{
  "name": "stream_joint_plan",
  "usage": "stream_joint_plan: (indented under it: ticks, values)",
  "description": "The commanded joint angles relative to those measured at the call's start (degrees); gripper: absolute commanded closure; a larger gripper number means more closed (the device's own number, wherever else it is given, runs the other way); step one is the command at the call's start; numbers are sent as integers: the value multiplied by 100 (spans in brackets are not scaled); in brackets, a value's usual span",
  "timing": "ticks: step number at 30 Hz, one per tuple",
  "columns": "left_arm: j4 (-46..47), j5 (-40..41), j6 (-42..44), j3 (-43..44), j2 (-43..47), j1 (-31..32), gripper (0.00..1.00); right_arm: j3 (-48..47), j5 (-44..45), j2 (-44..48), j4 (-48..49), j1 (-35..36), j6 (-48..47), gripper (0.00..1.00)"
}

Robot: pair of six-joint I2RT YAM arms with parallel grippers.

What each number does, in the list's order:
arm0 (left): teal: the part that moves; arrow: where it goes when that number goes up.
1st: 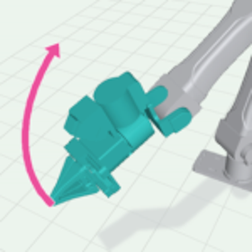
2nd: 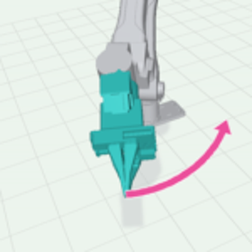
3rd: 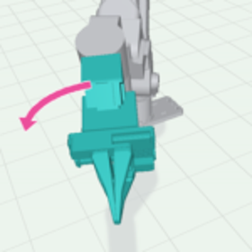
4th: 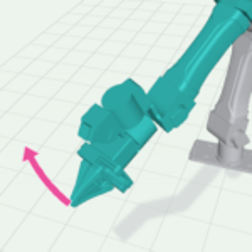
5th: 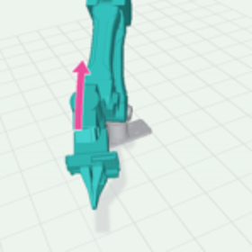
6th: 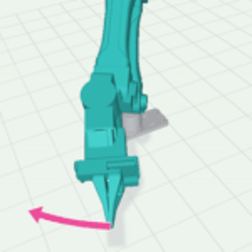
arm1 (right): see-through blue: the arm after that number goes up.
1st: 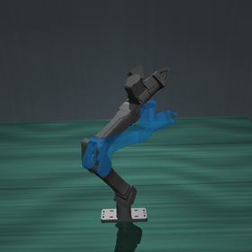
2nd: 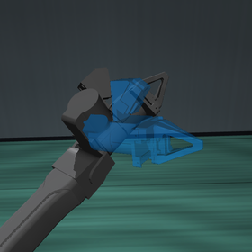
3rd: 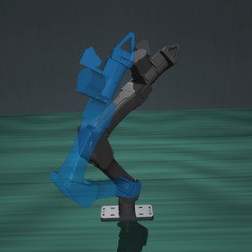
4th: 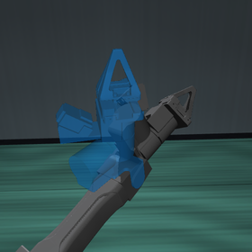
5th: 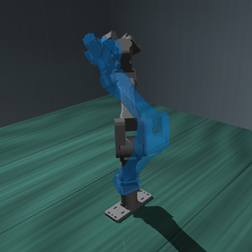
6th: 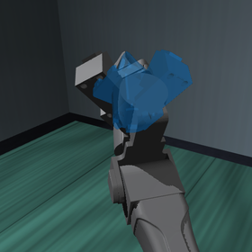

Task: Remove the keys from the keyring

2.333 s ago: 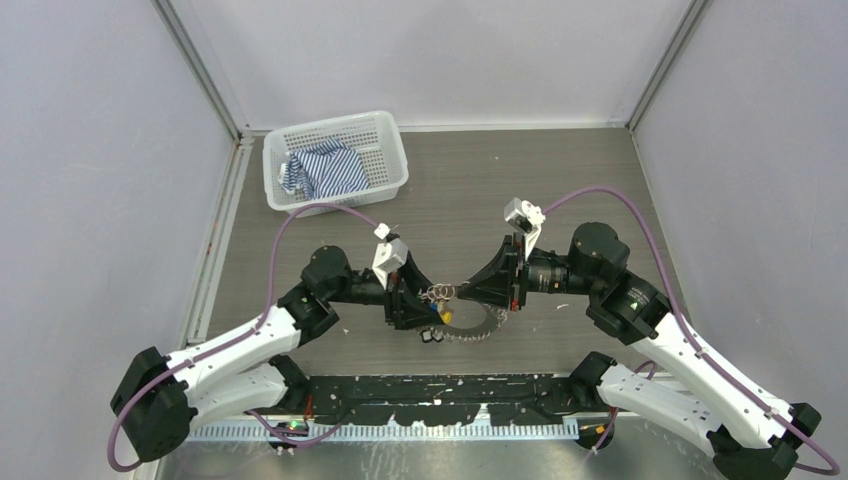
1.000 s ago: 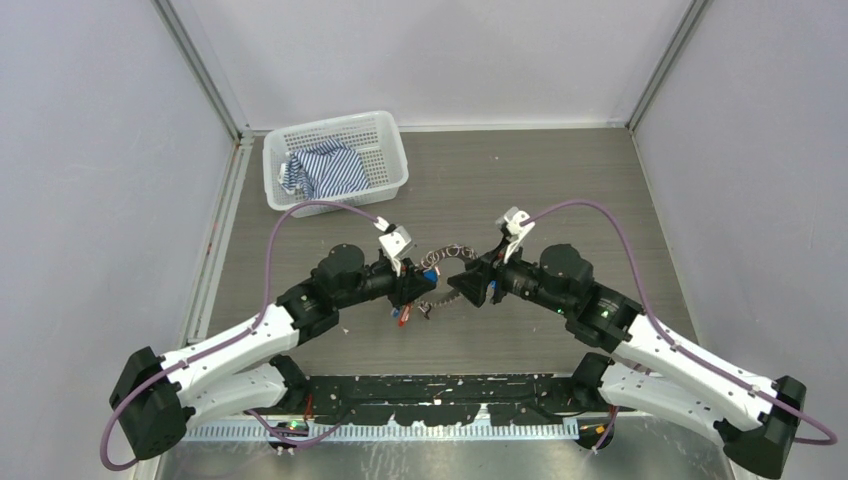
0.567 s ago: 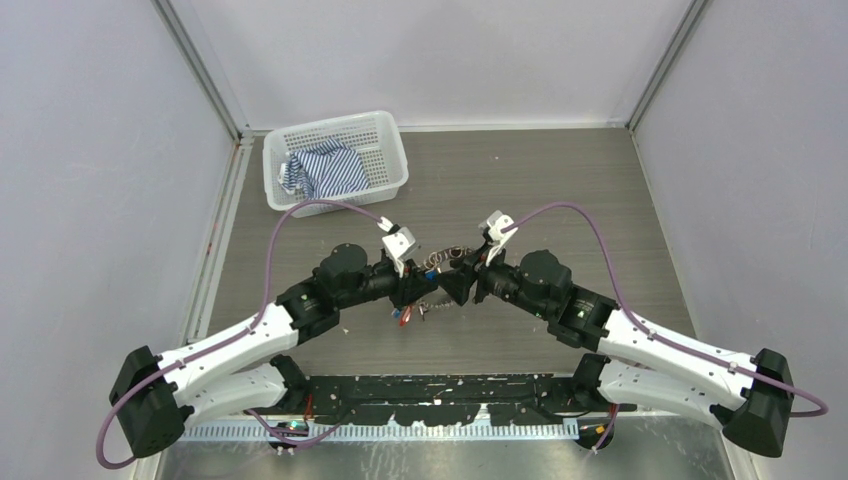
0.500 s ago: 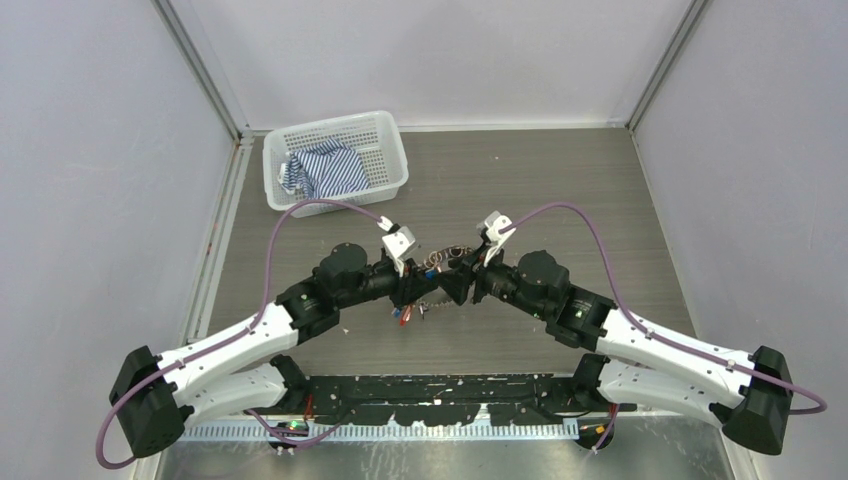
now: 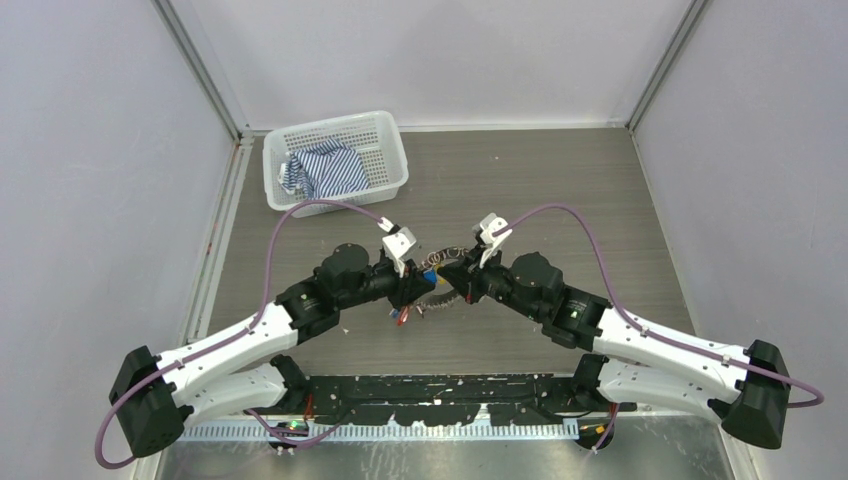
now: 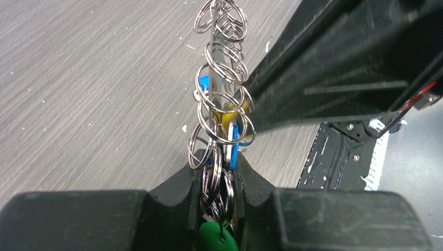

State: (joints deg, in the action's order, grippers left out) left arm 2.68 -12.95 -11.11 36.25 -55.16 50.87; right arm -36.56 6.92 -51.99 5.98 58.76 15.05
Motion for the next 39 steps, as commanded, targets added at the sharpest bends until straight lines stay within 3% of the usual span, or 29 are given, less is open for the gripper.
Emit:
stream_joint_plan:
  ticks: [1,6,14,25,39]
  values:
    - [409,10,122,271,197,46,100,-136,93,202,125,11,-1,99]
    - [313,139,280,262,200,46,100,-368,-79,381,-432,14,-78,99]
    - [-78,395,734,418,27,208,100,-1007,-1054,322,-1467,7,-115,99]
    - [-69,689,1038,260,48,485,100,-1573,-532,245,-2494,-4,-274,99]
    - [940,1007,1029,-357,-28,975,100,-2032,-1462,-28,-3046,-555,1,99]
